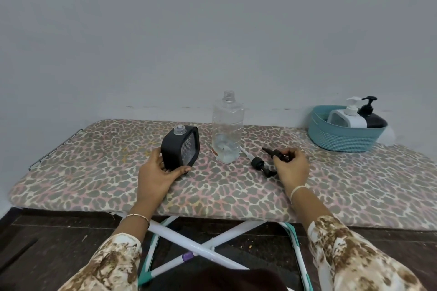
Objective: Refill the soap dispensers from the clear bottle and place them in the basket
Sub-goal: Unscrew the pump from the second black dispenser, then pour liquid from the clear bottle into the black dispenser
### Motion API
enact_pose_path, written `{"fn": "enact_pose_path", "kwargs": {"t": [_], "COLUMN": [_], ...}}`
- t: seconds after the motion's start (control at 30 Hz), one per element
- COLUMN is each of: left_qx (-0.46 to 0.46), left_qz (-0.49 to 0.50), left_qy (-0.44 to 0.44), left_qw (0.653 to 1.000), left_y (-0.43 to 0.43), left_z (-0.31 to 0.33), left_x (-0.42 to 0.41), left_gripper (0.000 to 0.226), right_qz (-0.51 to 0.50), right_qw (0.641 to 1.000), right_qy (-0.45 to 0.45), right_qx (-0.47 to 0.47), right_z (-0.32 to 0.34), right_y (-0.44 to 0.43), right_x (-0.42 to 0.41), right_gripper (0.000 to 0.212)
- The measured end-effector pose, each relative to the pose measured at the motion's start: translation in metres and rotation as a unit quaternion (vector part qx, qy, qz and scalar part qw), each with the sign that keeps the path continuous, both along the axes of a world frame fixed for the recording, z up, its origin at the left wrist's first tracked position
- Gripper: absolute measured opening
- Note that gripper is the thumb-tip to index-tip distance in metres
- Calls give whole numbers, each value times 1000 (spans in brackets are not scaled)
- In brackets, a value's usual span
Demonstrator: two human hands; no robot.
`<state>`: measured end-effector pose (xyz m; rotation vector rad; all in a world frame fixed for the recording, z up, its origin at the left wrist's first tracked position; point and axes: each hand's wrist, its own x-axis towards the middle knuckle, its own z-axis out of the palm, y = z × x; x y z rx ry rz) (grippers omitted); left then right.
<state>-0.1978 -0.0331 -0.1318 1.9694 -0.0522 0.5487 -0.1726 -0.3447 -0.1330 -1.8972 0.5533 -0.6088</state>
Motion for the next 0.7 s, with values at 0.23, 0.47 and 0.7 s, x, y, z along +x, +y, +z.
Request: {"fn": "enact_pose_path", "kwargs": {"t": [0.23, 0.47, 0.7], "left_qx": [-7, 0, -12], "left_qz": [1, 3, 32], "left_qy": [2, 0, 1], "left_qw": [1000, 1000, 999], "left_y": [0, 0, 4], "left_z": [1, 0, -2], "left_x": [-1, -2, 1], "left_gripper": [77, 71, 65], "right_qz": [19, 18, 106], "right_qw": [997, 989, 956], "right_qy": [19, -103, -157], "right_qx": [-77, -105, -222], "right_z": [-7, 2, 37], "right_y": [3, 13, 58], "right_x": [1, -10, 4], "right_gripper": [26, 37, 78]}}
